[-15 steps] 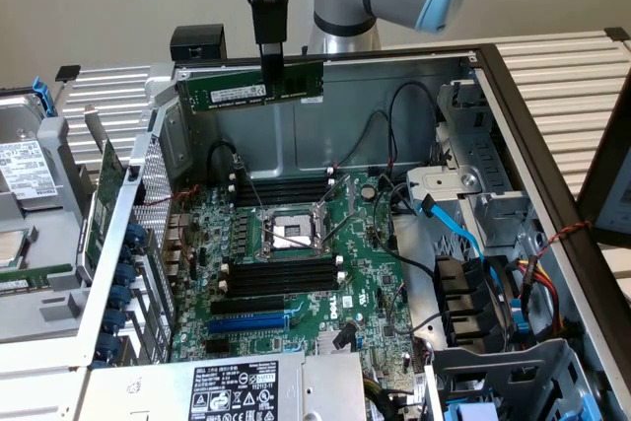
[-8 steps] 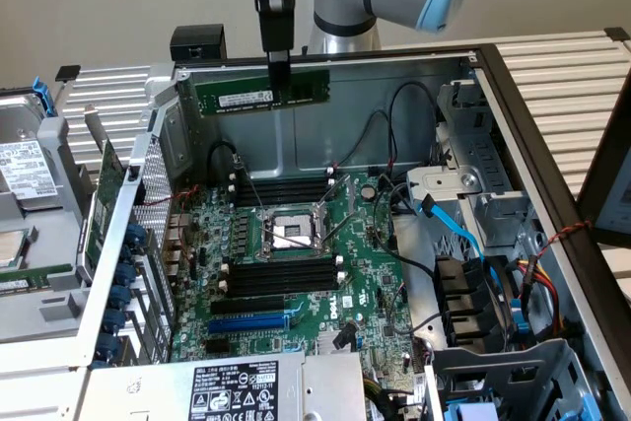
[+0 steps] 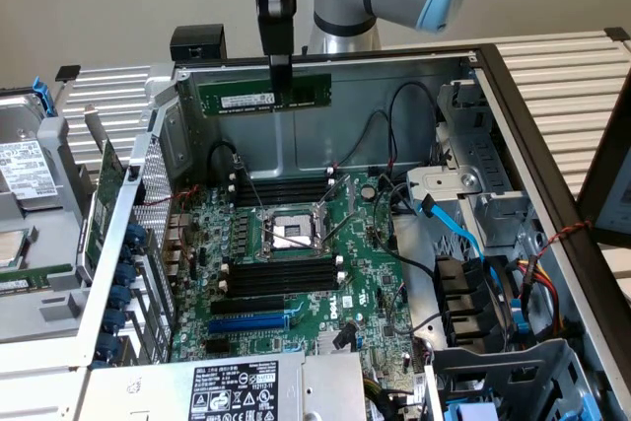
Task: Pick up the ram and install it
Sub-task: 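Pick up the ram and move it above insertion slot, then insert the ram into the slot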
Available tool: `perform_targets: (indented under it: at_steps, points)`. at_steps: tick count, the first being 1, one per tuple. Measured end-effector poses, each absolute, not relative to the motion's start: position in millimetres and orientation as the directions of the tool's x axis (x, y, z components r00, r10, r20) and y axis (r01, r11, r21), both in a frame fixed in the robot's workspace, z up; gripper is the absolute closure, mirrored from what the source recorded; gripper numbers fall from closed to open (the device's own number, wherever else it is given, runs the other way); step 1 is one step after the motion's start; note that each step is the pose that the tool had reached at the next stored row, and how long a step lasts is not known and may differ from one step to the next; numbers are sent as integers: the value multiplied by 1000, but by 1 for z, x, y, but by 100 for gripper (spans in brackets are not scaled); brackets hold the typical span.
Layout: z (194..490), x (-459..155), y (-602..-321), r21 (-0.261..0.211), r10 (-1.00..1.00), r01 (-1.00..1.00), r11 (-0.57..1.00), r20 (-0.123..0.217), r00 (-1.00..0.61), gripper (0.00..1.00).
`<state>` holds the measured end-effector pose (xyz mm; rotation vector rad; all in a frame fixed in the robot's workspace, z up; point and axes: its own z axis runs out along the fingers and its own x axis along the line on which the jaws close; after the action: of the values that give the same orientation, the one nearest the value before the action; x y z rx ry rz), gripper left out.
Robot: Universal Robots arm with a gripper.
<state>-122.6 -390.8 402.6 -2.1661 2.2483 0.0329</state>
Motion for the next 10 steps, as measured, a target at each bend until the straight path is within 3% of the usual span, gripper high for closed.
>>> perform_targets:
  at_steps: [10]
  points:
    - [398,-122,-391,2,-996,-996,87,-29,-87,88]
